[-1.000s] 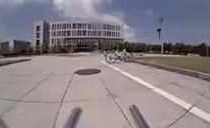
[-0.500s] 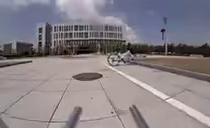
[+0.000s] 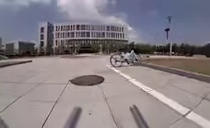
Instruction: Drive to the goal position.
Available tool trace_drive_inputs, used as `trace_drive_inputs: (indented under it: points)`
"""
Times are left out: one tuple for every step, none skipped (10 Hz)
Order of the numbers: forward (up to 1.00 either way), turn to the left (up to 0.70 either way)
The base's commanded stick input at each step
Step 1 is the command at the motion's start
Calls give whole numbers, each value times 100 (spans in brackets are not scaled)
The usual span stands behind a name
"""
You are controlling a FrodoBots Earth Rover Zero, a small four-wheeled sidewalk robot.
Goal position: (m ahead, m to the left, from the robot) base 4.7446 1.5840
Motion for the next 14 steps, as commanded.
trace_drive_inputs:
  points:
    - [70,3]
    - [70,3]
    - [70,3]
    - [70,3]
    - [70,3]
    - [70,3]
    - [70,3]
    - [70,3]
    - [70,3]
    - [70,3]
    - [70,3]
    - [70,3]
    - [70,3]
    - [70,3]
